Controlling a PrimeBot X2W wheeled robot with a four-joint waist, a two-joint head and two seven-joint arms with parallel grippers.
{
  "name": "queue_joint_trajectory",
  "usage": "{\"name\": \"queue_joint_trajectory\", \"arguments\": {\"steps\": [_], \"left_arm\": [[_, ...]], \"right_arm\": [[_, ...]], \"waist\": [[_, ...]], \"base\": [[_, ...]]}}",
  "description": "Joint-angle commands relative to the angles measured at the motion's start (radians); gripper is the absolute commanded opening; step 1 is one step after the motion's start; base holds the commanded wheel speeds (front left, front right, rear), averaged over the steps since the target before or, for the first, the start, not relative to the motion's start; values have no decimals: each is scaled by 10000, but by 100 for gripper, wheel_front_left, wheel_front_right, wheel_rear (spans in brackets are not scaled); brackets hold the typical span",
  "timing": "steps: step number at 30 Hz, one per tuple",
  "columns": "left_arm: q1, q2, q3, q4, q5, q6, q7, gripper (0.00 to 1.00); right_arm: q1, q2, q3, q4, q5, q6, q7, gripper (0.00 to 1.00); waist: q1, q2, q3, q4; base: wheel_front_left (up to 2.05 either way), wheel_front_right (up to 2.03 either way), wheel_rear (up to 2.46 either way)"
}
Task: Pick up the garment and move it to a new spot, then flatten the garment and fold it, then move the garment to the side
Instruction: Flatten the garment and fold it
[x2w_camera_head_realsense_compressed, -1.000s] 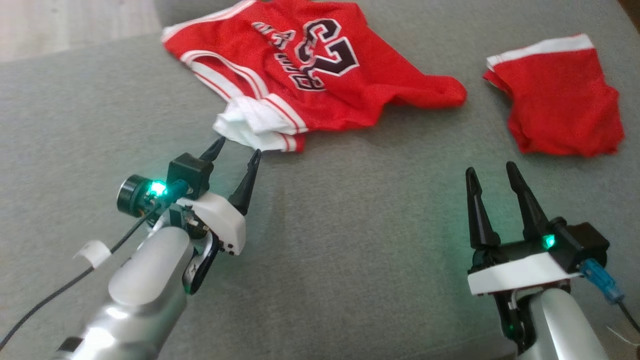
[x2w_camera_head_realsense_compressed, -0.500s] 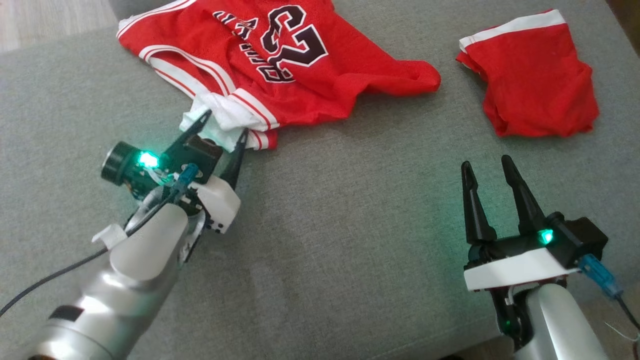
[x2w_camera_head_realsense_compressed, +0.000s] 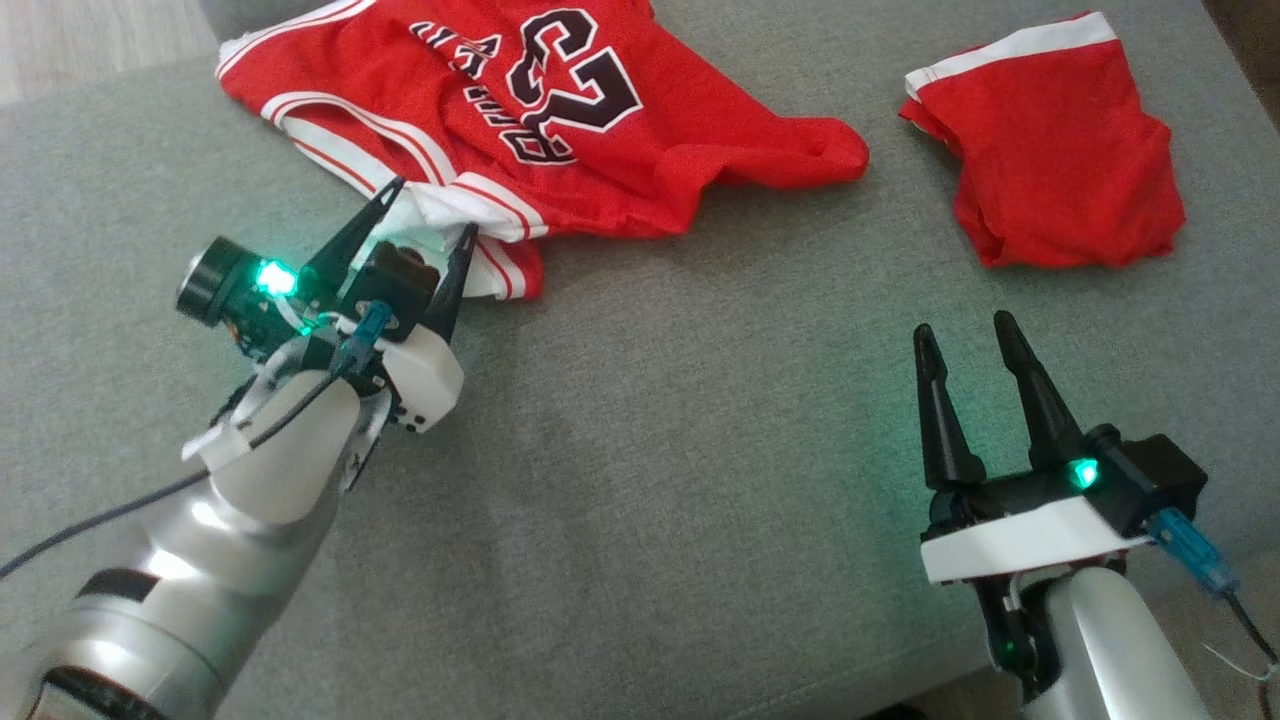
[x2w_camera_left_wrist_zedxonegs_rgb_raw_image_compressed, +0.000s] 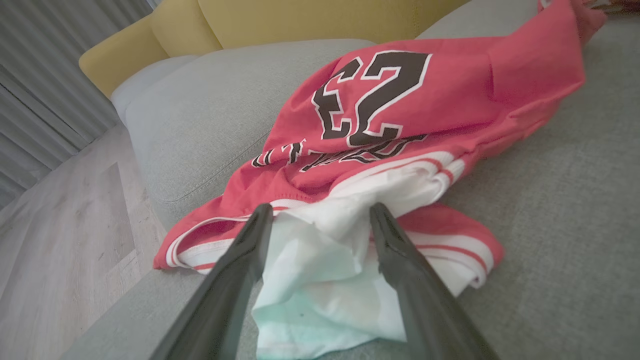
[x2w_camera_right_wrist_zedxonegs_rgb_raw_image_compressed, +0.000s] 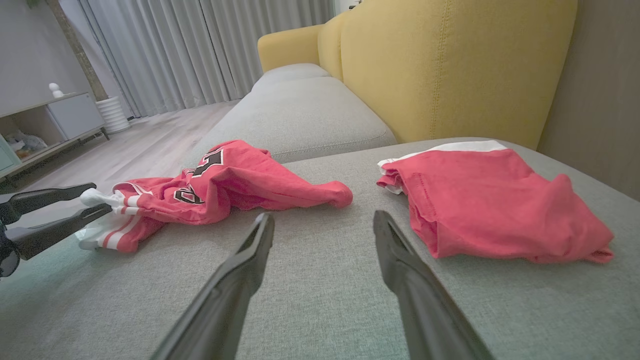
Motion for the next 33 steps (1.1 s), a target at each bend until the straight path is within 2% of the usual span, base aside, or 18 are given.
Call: {"name": "queue_joint_trajectory", "arguments": {"steps": [1,11,12,13,17,23,33], "left_arm": [[-615,340,182,-80,120,-31,-59,100],[-1182,494,-261,810,322,-625,208,100],[-1226,493,-283,886,307,-705,222,45],[-1270,493,-294,958,281,-782,227,0],[-1442,511,-204,1103,105,-958,29,0],[-1836,683,56,967,-26,-778,-491,0],[-1919,1710,595,-477,-233,-272,-902,0]], "right_arm": [[-310,-47,247,-265,92,-9,-107,100],[-405,-47,287,-176,152,-9,-107,100],[-412,-47,288,-166,155,-9,-107,100],[-418,-47,286,-158,155,-9,-107,100],[-414,-47,239,-133,143,-9,-107,100],[-354,-47,166,-111,82,-9,-107,100],[-91,-47,76,-5,-87,-9,-107,100]], "waist": [[0,0,31,-36],[0,0,78,-229],[0,0,74,-237],[0,0,68,-242],[0,0,-7,-202],[0,0,-271,36],[0,0,-992,928]], "base": [[0,0,0],[0,0,0],[0,0,0],[0,0,0],[0,0,0],[0,0,0],[0,0,0]]}}
